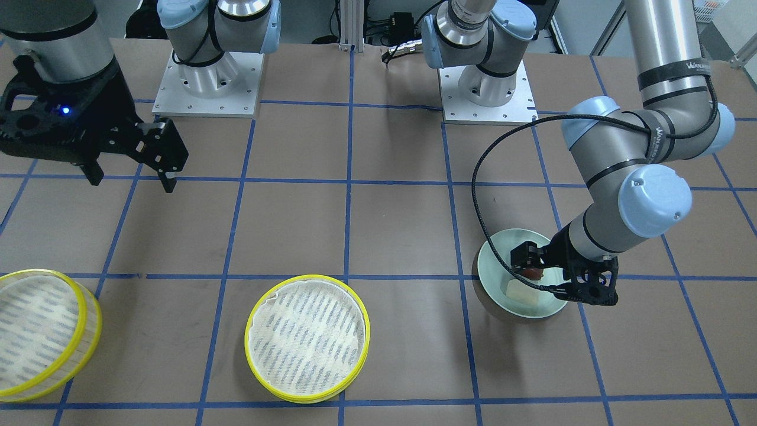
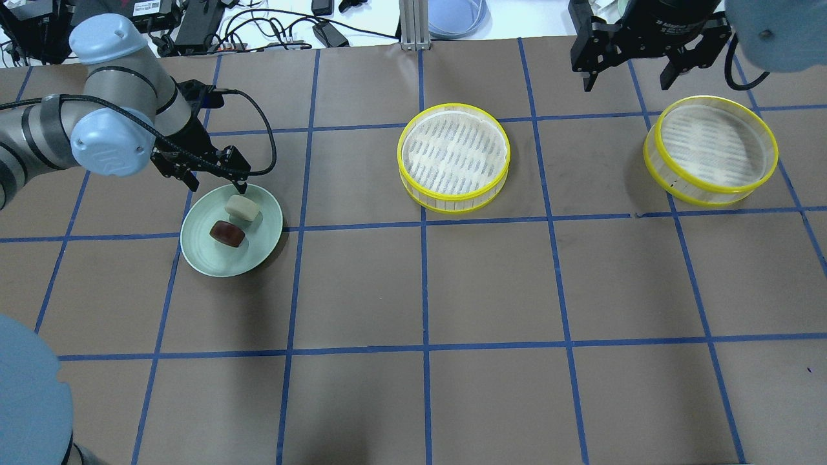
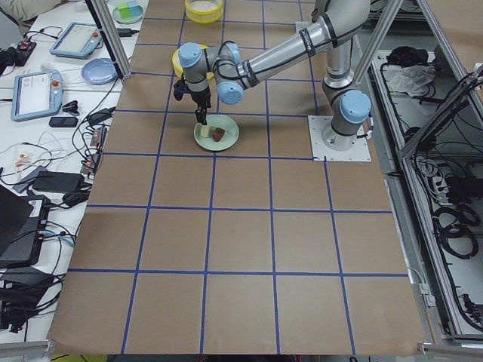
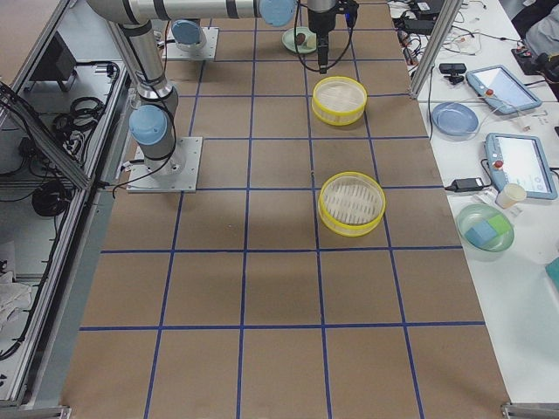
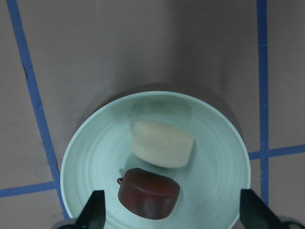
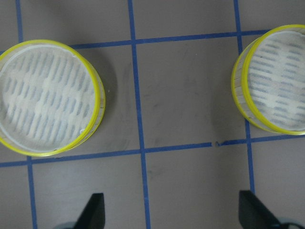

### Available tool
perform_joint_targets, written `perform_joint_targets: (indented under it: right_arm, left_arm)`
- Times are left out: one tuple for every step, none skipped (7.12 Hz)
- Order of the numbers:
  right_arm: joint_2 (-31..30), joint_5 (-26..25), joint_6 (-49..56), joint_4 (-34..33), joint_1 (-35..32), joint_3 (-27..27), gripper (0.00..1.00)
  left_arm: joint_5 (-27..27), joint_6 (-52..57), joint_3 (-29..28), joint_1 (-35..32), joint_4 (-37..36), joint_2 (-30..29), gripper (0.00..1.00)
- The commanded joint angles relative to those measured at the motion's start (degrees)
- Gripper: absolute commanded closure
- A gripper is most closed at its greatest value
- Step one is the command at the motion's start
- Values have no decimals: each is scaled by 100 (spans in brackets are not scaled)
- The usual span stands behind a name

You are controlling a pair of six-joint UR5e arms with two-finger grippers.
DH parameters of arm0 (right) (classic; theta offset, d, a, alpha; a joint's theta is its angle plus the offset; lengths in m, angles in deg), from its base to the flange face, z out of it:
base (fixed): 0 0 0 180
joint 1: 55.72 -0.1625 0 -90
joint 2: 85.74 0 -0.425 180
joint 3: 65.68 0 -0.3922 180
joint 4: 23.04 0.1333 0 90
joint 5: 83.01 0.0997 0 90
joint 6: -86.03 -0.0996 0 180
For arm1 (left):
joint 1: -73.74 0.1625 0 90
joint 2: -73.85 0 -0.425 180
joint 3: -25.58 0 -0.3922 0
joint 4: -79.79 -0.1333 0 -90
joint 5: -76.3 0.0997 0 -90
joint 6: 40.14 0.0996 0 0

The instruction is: Stack buns with steamer

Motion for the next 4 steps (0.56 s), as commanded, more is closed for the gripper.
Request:
perform_joint_targets:
  right_arm:
    - [479, 70, 582, -371, 672, 7, 0]
    - [743, 79, 1012, -825, 1041, 7, 0]
    - [1129, 88, 1529, -1325, 1384, 7, 0]
    - [1350, 218, 1996, -1600, 1805, 24, 0]
  left_arm:
    - [-30, 148, 22, 0, -226, -405, 6]
    - [5, 288, 13, 0, -392, -564, 5]
    - [23, 324, 13, 0, -437, -696, 4]
    - [41, 316, 13, 9, -420, -784, 24]
